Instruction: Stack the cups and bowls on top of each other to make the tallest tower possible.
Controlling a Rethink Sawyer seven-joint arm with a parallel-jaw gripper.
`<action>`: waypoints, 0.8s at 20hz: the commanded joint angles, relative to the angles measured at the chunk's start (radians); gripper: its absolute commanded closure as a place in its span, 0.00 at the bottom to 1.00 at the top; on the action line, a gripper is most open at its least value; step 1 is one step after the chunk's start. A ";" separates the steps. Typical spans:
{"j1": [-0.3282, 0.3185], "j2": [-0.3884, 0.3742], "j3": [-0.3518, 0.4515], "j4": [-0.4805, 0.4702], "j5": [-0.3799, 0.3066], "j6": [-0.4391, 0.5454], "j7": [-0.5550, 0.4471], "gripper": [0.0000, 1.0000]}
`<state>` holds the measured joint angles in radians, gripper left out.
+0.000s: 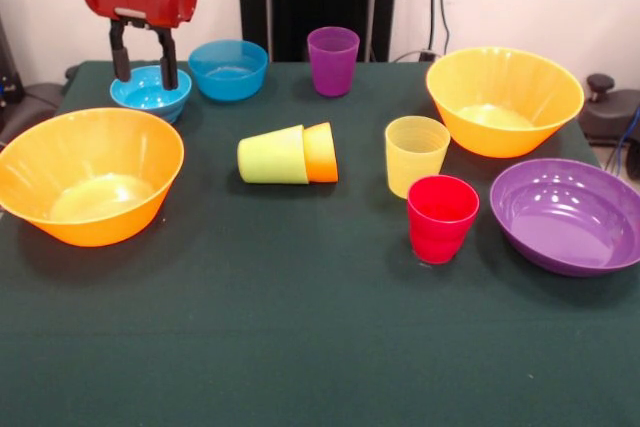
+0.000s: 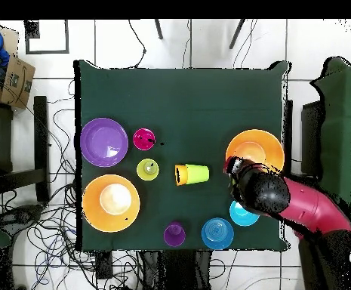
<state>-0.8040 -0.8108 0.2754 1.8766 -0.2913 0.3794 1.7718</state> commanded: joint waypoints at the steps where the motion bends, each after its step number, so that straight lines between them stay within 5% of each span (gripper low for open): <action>1: 0.031 0.096 0.073 -0.059 -0.012 -0.023 0.031 0.00; 6: 0.024 0.180 0.090 -0.130 -0.022 -0.045 0.010 0.00; 16: 0.051 0.230 0.085 -0.192 -0.024 -0.042 0.021 0.00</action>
<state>-0.7949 -0.6506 0.2850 1.7659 -0.2924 0.3792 1.7718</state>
